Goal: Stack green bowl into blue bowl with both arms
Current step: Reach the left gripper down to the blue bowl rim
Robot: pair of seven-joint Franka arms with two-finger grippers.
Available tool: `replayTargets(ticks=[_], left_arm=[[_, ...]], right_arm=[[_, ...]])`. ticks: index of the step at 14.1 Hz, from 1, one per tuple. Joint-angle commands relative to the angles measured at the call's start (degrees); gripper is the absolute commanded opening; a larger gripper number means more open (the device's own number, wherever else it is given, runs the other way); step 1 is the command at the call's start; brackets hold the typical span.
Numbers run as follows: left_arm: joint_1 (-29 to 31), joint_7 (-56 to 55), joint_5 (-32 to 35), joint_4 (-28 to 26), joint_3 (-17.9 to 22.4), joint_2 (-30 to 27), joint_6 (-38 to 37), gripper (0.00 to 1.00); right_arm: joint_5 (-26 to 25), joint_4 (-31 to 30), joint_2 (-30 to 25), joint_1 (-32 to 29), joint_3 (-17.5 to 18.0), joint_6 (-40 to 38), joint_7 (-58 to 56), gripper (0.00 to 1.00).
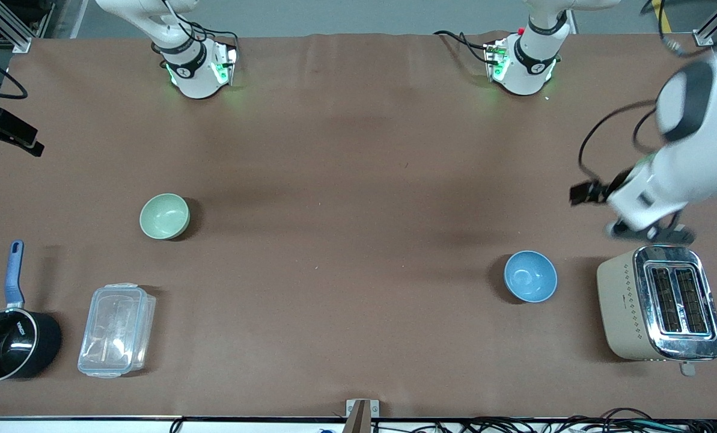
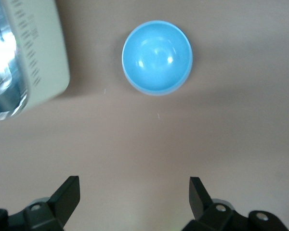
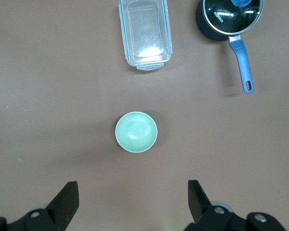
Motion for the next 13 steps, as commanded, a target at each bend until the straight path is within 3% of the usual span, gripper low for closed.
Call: replayTargets(ticks=[1,3,6,7,10,11,13], left_arm=[[0.9,-0.1,1.2,3.9,0.2,12.4,8.2,1.00],[1.3,-0.1,1.3,4.0,0.2,16.5,12.9,1.00],[1.1,0.0,1.4,4.4,0.3,20.6,16.0,1.00],[1.1,0.0,1.3,4.4,0.3,21.2,17.1,0.91],[1.1,-0.3,0.9,4.4,0.3,21.5,17.3,0.37],[1.1,-0.4,0.7,4.6,0.3,22.2,18.0,0.28],[1.1,-0.4,0.5,4.6,0.3,22.5,18.9,0.23]], right_arm=[[-0.5,-3.2,-0.9,0.1,0.0,-0.8,-0.4,1.00],[-0.8,-9.2,-1.4,0.2,0.0,0.4,-0.7,1.00],[-0.9,-21.2,-2.9,0.2,-1.9,9.6,-2.0,1.00],[-0.9,-26.1,-3.5,0.2,-1.9,14.5,-2.1,1.00],[-1.5,-38.5,-3.7,0.1,-2.3,30.0,-2.2,1.00],[-1.5,-41.9,-3.5,0.1,-2.4,34.9,-2.3,1.00],[-1.6,-48.5,-3.1,-0.2,-2.9,45.2,-2.4,1.00]])
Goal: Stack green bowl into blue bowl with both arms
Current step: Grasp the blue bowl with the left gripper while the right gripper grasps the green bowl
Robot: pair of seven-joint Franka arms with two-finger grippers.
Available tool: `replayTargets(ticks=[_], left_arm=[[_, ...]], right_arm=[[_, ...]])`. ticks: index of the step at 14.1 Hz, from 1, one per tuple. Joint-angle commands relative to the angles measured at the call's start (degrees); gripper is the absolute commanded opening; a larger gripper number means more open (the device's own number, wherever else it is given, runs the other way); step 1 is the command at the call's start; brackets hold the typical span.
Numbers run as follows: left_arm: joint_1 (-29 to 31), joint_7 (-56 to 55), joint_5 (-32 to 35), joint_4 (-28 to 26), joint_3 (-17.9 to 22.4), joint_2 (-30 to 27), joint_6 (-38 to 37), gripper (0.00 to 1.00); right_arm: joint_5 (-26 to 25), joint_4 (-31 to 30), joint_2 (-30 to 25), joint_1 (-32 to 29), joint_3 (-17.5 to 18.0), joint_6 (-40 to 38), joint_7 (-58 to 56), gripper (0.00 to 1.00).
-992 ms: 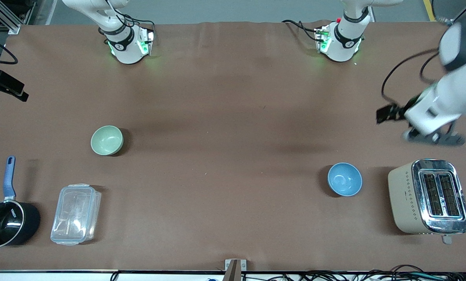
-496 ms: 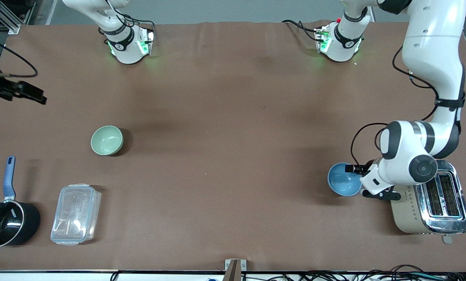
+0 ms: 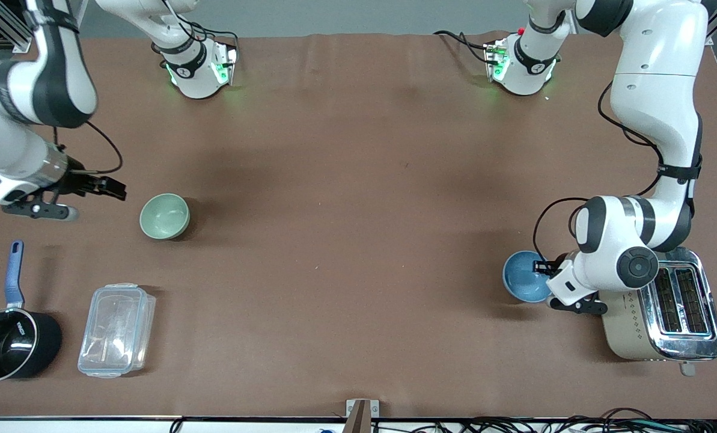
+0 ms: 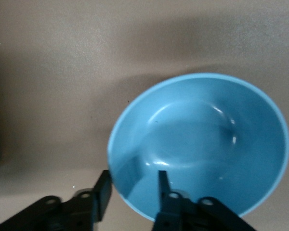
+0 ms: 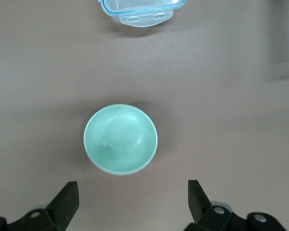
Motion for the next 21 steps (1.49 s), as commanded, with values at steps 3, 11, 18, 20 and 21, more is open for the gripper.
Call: replayTargets(ticks=[3,11,18,20,21], left_arm=[[0.0,-0.4,0.4,1.1,0.2,1.4,1.7,0.14],[-7.9,-15.2,-0.5,6.7,-7.7,-1.8,-0.9,0.00],[-22.3,-36.1,-1.0,6.7,-13.2,1.6,1.9,0.00],[-25.8,-39.5,-2.1,6.7,-13.1,3.7,4.5,0.00],[-26.3,-40.1,-2.3,6.7,-13.2,4.6,4.9,0.00]], right_arm=[[-0.8,-14.9,0.4,-0.2,-1.0,20.1,-1.9,1.00],[-0.8,-20.7,11.7,-0.7,-2.0,38.9,-1.8,0.93],[-0.8,-20.6,11.7,-0.7,-2.0,38.2,-2.2,0.00],[-0.8,-20.1,11.0,-0.6,-2.2,37.9,-5.3,0.00],[-0.8,-19.3,10.4,-0.6,-3.0,36.8,-7.2,0.00]])
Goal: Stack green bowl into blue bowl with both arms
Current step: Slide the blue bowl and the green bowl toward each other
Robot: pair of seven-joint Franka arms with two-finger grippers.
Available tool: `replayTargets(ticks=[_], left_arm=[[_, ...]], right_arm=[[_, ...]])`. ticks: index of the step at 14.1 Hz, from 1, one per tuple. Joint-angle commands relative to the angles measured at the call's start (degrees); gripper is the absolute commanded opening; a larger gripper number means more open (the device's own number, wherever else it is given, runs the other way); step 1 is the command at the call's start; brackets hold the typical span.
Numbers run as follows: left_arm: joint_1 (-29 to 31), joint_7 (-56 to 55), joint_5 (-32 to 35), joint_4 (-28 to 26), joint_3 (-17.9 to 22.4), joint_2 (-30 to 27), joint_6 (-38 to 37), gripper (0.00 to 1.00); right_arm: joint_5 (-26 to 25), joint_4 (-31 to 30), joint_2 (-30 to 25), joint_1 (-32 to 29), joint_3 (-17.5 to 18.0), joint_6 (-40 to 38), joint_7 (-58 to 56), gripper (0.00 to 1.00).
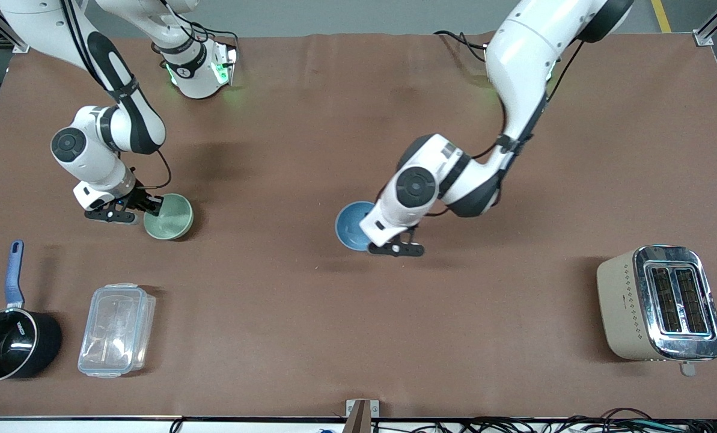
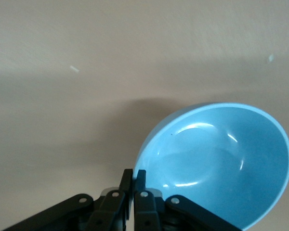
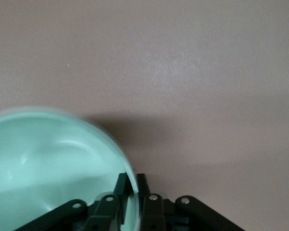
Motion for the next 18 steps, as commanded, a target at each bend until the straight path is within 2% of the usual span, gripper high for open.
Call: replayTargets(ticks=[1,3,4,5,6,8,9,12,14,16,18], left_arm=[[-1.1,-1.1,-2.5,0.4,0.1,2.4,2.0,0.00],[-1.9,-1.6,-5.6,0.4,0.1,3.1,2.0,0.05],[-1.9,-1.7,-5.7,0.4,0.1,3.0,2.0,0.21],[-1.8,-2.0,-5.7,0.5,0.2,2.5,2.0,0.69],[-1.3,-1.7,-5.3,0.7,0.4,0.9,1.7,1.00],[0.4,-1.9,-4.7,0.7,1.0,-5.0,0.4,1.00],[2.5,-1.4,-4.0,0.7,2.3,-9.1,-2.3,1.00],[10.1,2.6,2.5,3.1,2.8,-17.5,-13.6,1.00],[16.0,11.9,3.4,3.9,2.8,-21.8,-20.5,1.00],[22.1,22.0,3.3,4.4,2.7,-24.9,-24.5,1.00],[27.8,29.9,3.1,4.3,2.6,-27.4,-26.7,1.00]], right_arm=[[-0.6,1.7,-3.5,-0.3,-1.6,-4.9,-4.6,0.00],[-0.5,6.8,-5.1,-0.3,-1.6,-13.5,-6.0,0.00],[-0.3,9.3,-5.8,-0.2,-1.6,-17.2,-6.0,0.00],[0.1,11.3,-6.4,0.1,-1.5,-20.2,-6.0,0.00],[0.8,13.6,-6.6,0.5,-1.0,-23.4,-5.3,0.00],[5.3,18.4,-6.6,2.6,-0.2,-30.0,-2.6,0.00],[7.5,21.1,-6.5,3.3,1.8,-33.6,0.9,0.00],[7.7,27.5,-6.1,3.8,11.9,-36.9,20.4,0.00],[7.2,31.1,-4.1,5.7,17.3,-36.5,34.1,0.00],[6.4,35.1,0.0,8.7,21.0,-36.2,45.2,0.00],[4.3,37.8,2.9,12.7,22.0,-36.0,53.4,0.00]])
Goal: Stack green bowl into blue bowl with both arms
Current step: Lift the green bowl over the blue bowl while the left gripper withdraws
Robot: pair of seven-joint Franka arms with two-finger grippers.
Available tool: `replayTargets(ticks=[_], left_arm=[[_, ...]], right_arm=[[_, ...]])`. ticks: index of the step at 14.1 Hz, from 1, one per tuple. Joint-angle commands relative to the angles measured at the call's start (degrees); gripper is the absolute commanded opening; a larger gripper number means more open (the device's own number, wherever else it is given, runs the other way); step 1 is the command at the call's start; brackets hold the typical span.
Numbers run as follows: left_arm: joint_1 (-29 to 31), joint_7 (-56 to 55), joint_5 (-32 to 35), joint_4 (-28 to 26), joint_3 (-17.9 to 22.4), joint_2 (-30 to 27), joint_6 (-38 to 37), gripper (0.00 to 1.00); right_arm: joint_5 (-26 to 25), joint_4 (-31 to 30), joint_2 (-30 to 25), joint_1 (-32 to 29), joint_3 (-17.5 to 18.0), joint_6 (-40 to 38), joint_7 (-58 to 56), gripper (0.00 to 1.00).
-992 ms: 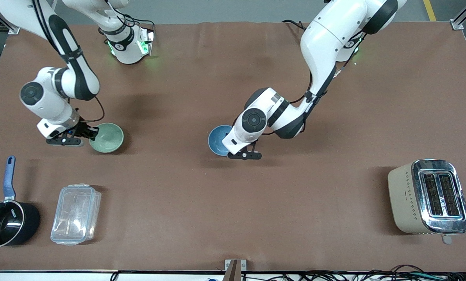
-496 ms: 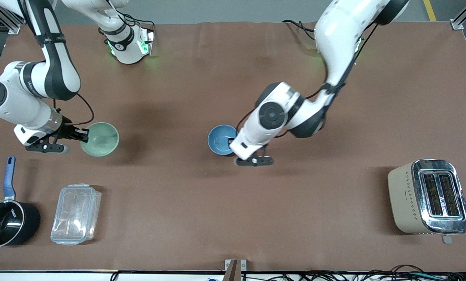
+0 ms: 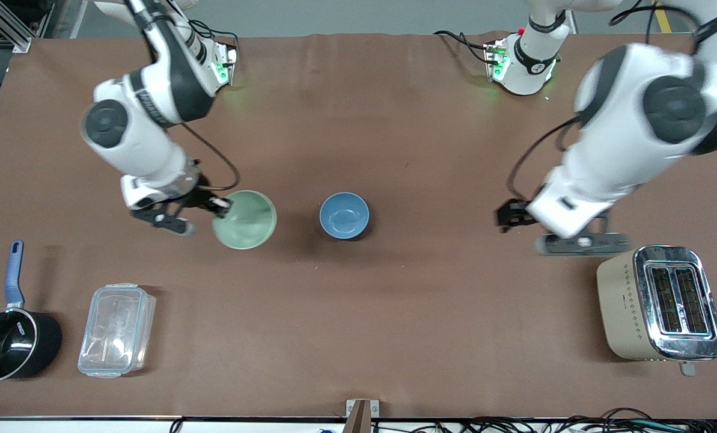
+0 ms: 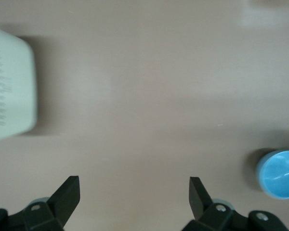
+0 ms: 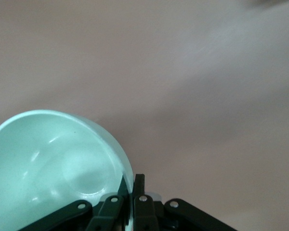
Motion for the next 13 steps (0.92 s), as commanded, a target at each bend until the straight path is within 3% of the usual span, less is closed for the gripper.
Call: replayTargets(ticks=[1,6,10,11,13], left_arm=[[6.2,9.2,0.4,-0.8,-0.6,-2.7,-2.1,1.00],[9.4,15.2,0.6,-1.0,-0.2,-6.4,-5.4,1.00],[9.9,17.9,0.6,-2.2,0.0,-8.7,-5.9,1.00],[8.9,18.0,0.3,-2.5,1.6,-9.2,-6.7,1.00],[3.4,18.6,-0.7,-4.2,9.0,-11.6,-9.1,1.00]], right_arm=[[-3.0,4.9,5.8,4.5,0.7,0.0,10.6,0.00],[-6.2,4.3,10.4,13.1,0.7,4.5,23.0,0.00],[-7.2,3.9,13.4,15.5,0.6,8.1,27.2,0.00],[-7.9,3.9,14.2,15.8,0.6,8.8,28.0,0.00],[-9.3,3.8,15.7,16.9,0.6,9.7,30.0,0.00]])
